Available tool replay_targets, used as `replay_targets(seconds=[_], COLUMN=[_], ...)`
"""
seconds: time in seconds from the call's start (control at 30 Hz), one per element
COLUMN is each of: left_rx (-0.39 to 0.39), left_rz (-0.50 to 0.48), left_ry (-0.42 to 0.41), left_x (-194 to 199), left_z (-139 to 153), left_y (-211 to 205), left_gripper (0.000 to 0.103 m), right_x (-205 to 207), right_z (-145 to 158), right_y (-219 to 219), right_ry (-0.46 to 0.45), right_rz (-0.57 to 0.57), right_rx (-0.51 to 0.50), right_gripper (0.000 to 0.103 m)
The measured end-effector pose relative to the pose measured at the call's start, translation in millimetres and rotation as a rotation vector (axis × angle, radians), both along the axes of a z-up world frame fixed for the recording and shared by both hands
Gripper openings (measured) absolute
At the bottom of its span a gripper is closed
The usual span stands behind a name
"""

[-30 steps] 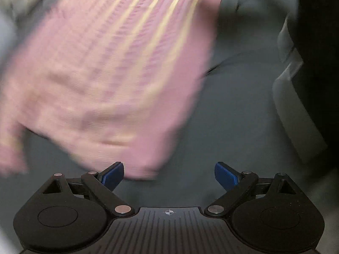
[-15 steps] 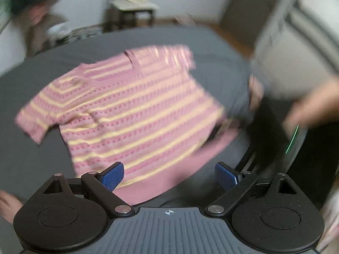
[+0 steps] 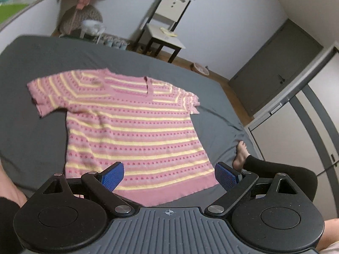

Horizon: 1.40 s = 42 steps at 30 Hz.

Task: Fold clothes

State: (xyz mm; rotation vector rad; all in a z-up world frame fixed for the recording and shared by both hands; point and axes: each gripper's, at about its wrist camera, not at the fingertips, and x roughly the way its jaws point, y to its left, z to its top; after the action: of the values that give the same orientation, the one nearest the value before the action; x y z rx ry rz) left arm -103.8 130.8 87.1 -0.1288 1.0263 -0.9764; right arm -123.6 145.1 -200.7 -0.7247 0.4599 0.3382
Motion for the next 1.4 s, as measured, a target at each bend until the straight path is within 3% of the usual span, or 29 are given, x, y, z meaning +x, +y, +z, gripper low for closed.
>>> replay_targets(seconds=[0.13,0.2,0.4,0.47,0.6,0.67,0.77,0.83,0.93,1.03,1.13,1.27,1.4], left_rx=[-0.008,-0.006,0.001,0.016,0.045,0.037,0.007,0.023,0.051,0.045,0.056,0.039,0.002], left_rz=[0.002,-0.004,0.033,0.08,0.2,0.216,0.2,0.172,0.141,0.181,0.198,0.173,0.195], left_ry=[0.015,0.011,0.051,0.067,0.123,0.148,0.152,0.157,0.132,0.143,0.137,0.125,0.143], left_x=[2.9,5.0,16.4,18.8,20.5,17.6,8.4,4.7,2.5,7.9,10.3,16.4,28.3], left_z=[-5.6,-4.5,-5.6,-10.9,-21.5,-24.4,-26.6,-31.2,-36.7,-41.8,-44.8,-42.4,-50.7], left_y=[2.8,2.3,-0.5,3.0,12.1,15.9,18.1,18.0,24.3,38.3,47.7,51.9,54.9], left_gripper=[0.093,0.093,0.093,0.093,0.093,0.093,0.093,0.093,0.093,0.093,0.093,0.093,0.093], right_x=[8.7,10.7,-3.5,-11.8,-31.6,-36.2,-38.7,-39.3,-26.4,-5.0,6.7,12.1,21.9], right_z=[-11.0,-10.1,-9.9,-12.7,-14.6,-13.2,-9.2,-1.8,9.2,11.2,5.4,-15.2,-29.1], right_y=[1.0,-5.6,-23.0,-24.4,-22.0,-18.8,-13.3,-8.9,2.1,12.1,24.3,39.2,44.1], right_ry=[0.05,0.077,0.106,0.095,0.043,0.023,0.009,0.008,0.072,0.145,0.064,-0.053,-0.072], right_rz=[0.008,-0.006,-0.092,-0.1,-0.083,-0.076,-0.079,-0.043,-0.037,-0.105,-0.157,-0.15,-0.111], right_rx=[-0.081,-0.072,-0.091,-0.121,-0.204,-0.212,-0.167,-0.08,0.072,0.197,0.125,-0.121,-0.221], right_gripper=[0.015,0.015,0.022,0.029,0.034,0.037,0.04,0.041,0.042,0.037,0.037,0.037,0.034])
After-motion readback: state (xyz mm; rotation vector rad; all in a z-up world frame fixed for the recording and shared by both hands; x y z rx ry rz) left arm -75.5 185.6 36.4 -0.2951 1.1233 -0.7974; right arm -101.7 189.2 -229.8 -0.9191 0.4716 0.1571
